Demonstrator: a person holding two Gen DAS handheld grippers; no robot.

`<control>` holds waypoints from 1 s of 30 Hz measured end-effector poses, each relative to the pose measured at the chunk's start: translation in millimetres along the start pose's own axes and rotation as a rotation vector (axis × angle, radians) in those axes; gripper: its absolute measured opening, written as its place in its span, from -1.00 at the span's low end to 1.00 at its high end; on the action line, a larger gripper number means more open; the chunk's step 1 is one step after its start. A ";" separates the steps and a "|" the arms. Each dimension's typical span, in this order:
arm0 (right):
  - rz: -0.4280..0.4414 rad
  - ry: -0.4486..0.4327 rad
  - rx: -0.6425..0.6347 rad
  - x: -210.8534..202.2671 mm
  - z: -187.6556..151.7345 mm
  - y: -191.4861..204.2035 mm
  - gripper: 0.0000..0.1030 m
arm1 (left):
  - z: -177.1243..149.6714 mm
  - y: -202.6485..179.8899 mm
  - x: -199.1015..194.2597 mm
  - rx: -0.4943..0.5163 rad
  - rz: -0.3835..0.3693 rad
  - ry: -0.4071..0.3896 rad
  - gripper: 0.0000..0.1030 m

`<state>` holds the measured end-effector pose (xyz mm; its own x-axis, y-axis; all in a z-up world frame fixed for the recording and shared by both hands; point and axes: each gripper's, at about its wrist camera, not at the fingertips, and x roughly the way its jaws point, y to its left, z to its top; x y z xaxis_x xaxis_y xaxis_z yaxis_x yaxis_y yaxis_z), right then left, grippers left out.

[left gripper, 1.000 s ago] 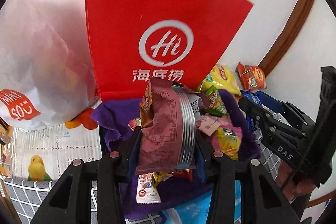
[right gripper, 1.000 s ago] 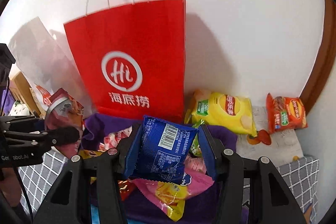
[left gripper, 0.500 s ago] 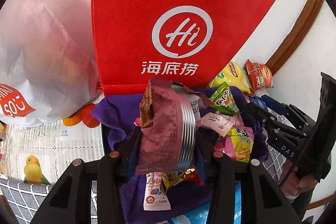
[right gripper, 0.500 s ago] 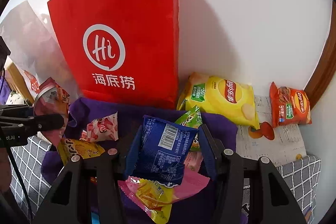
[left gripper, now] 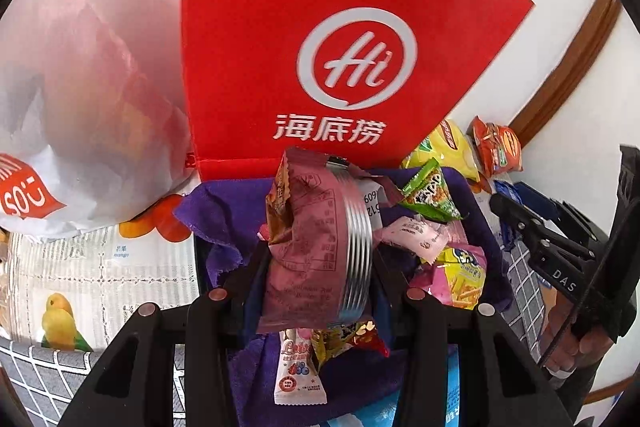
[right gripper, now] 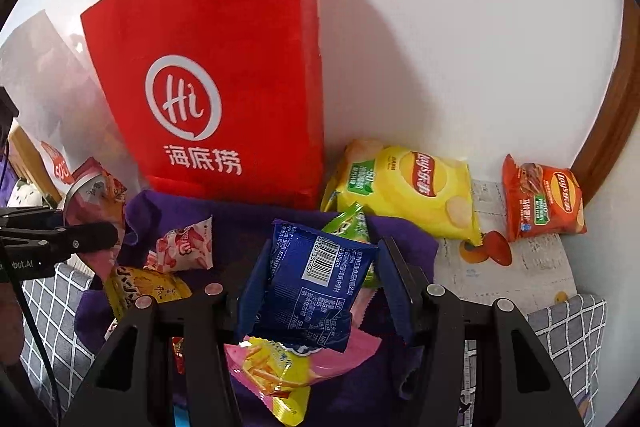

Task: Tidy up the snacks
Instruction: 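Carry the pink cylindrical snack and blue packet over the purple towel with both tools, then lower both snacks onto the purple towel and open both tools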

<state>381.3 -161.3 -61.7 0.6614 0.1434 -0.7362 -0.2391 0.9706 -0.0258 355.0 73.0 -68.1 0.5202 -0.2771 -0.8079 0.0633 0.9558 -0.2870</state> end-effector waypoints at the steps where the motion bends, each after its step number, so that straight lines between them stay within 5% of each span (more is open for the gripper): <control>1: 0.000 -0.002 0.006 -0.4 0.2 -1.3 0.04 | 0.5 2.4 -0.2 -0.011 -0.002 -0.002 -0.18; 15: 0.084 0.104 -0.051 31.0 -15.0 27.2 0.05 | -3.8 -4.4 21.8 -0.012 -0.016 0.046 -0.18; 30: 0.034 0.150 -0.073 44.0 -19.4 27.9 0.05 | -10.9 -17.3 42.7 0.025 -0.024 0.105 -0.16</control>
<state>389.9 -131.6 -107.9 0.5396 0.1401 -0.8302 -0.3141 0.9484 -0.0441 366.9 43.6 -103.3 0.4258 -0.3079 -0.8508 0.0968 0.9504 -0.2955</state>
